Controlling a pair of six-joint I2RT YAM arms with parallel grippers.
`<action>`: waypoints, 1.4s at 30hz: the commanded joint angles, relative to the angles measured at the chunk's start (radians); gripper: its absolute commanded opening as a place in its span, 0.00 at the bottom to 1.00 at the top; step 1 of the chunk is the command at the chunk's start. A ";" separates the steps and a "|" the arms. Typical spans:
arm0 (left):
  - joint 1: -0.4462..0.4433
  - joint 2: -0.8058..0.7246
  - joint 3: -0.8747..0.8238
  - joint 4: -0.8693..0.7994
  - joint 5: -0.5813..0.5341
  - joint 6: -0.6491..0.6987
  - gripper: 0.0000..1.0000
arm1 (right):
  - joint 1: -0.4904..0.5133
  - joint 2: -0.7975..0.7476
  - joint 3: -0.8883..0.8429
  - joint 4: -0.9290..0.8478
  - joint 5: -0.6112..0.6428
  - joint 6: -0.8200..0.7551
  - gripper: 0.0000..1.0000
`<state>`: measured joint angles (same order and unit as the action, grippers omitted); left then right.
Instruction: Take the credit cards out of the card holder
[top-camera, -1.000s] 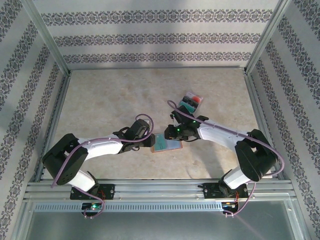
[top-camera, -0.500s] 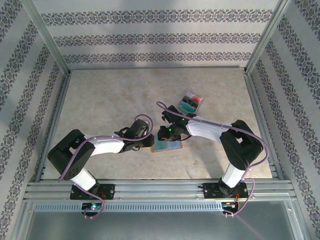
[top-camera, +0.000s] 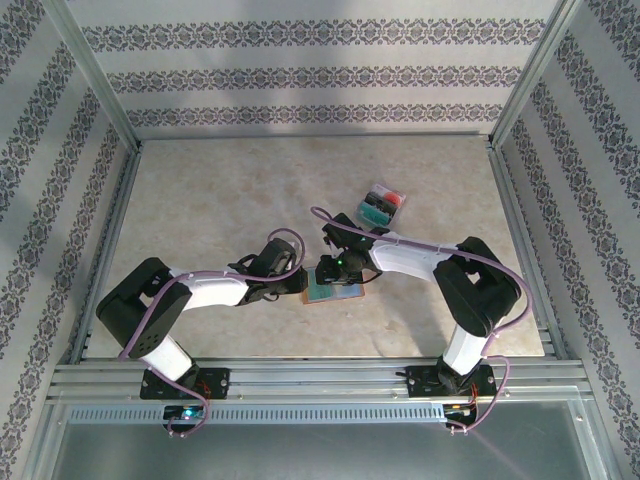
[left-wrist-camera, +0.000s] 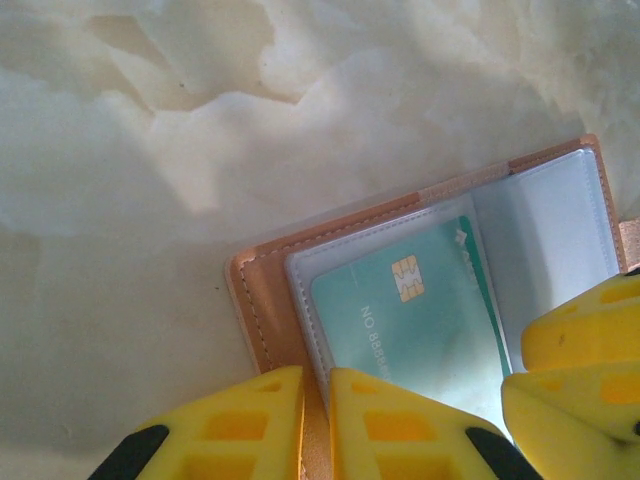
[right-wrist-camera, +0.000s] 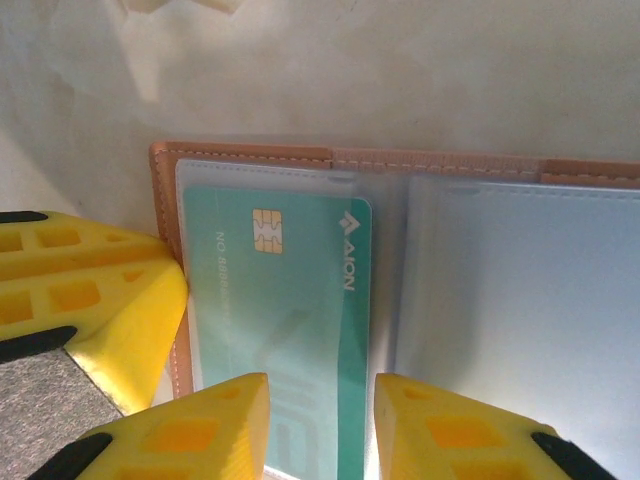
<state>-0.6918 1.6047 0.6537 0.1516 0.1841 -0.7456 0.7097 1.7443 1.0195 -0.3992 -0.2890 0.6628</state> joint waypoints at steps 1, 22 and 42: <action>0.009 0.012 -0.003 0.020 0.011 -0.007 0.16 | 0.008 0.025 0.013 0.002 0.002 -0.014 0.34; 0.009 0.027 0.014 0.008 0.023 0.002 0.13 | -0.006 0.020 -0.039 0.095 -0.070 0.008 0.34; 0.010 0.043 0.040 -0.032 0.013 0.022 0.13 | -0.055 -0.075 -0.166 0.391 -0.285 0.109 0.32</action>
<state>-0.6914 1.6215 0.6724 0.1360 0.1833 -0.7410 0.6518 1.6970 0.8589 -0.1127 -0.4950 0.7479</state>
